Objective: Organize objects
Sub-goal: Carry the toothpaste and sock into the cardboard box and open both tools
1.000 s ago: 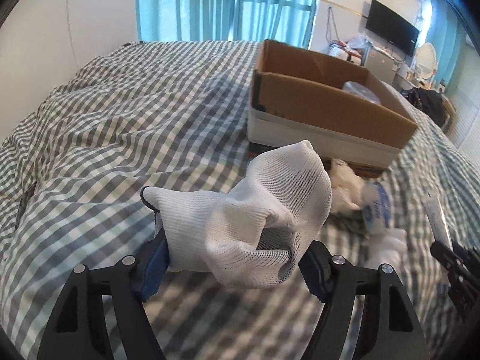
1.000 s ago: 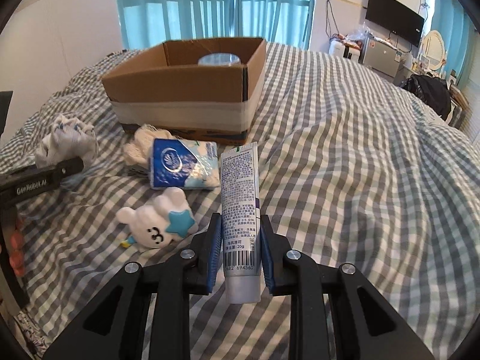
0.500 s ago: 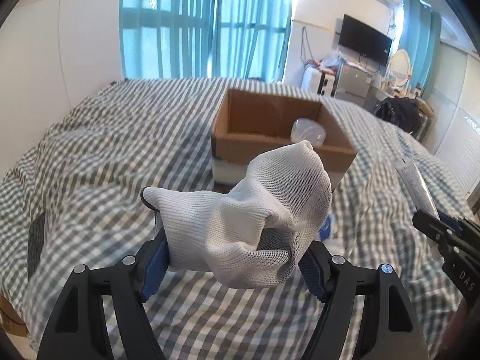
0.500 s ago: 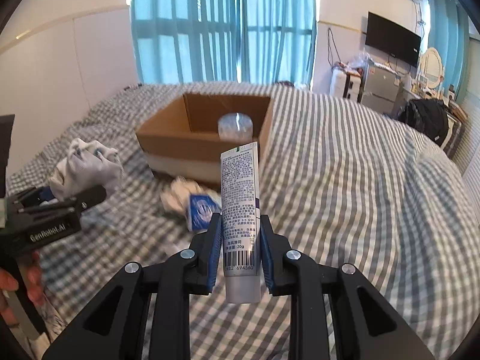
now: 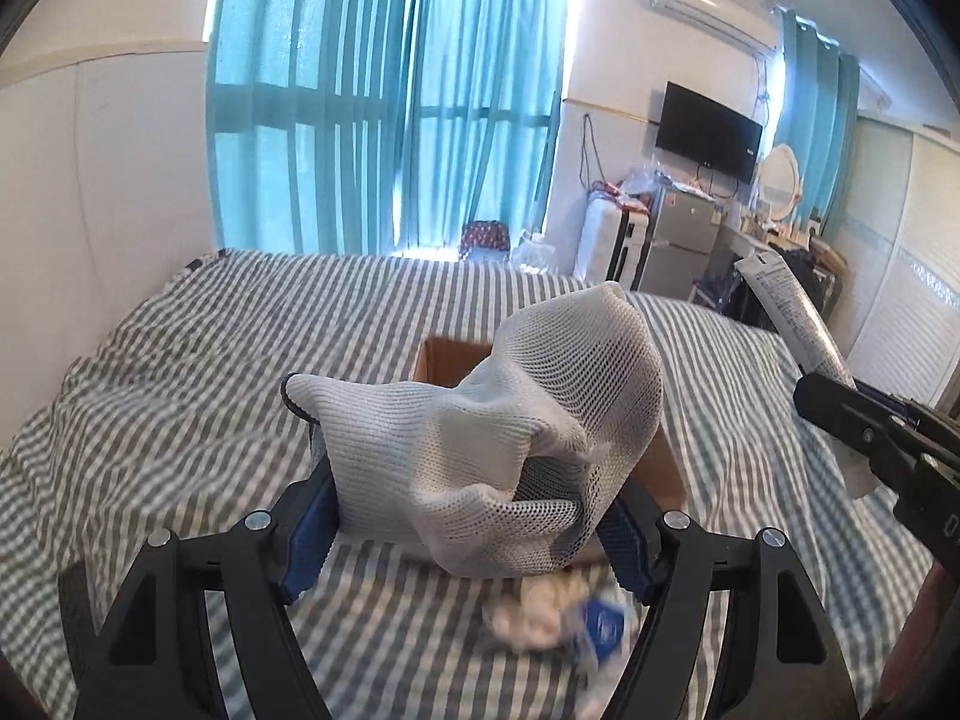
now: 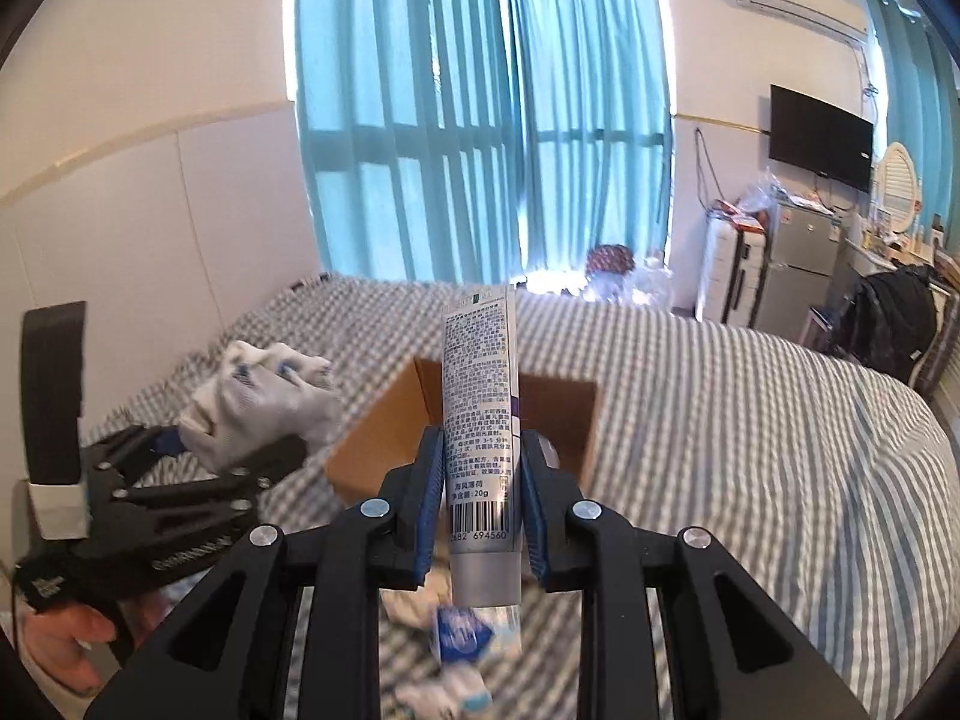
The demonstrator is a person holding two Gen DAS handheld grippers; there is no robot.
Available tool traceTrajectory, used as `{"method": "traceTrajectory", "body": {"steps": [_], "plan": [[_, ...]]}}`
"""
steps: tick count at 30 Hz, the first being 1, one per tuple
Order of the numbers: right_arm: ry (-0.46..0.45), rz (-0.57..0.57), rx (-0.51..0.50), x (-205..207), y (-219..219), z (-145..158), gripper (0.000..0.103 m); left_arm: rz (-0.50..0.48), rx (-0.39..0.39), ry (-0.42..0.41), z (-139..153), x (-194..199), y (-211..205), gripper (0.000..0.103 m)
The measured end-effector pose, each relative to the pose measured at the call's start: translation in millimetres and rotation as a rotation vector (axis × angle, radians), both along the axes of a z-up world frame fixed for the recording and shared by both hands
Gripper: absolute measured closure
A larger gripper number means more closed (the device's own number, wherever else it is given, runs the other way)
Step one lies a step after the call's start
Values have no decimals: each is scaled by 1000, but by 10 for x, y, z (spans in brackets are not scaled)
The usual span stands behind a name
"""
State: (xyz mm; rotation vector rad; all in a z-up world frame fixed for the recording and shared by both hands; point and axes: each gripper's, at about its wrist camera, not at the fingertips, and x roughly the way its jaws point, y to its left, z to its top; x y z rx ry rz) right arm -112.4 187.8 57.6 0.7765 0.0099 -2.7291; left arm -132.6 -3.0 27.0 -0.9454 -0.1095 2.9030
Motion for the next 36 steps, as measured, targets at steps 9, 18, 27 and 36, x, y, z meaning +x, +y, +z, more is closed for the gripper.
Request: {"method": "traceTrajectory", "body": {"steps": [9, 18, 27, 36], "plan": [[-63, 17, -73, -912, -137, -101, 80, 9, -27, -39, -175, -859, 8, 26], [-179, 31, -81, -1494, -241, -618, 80, -16, -97, -106, -594, -1270, 108, 26], [-256, 29, -90, -1695, -219, -1035, 79, -43, -131, -142, -856, -1364, 173, 25], [-238, -14, -115, -1616, -84, -1012, 54, -60, -144, -153, -846, -1266, 246, 6]]}}
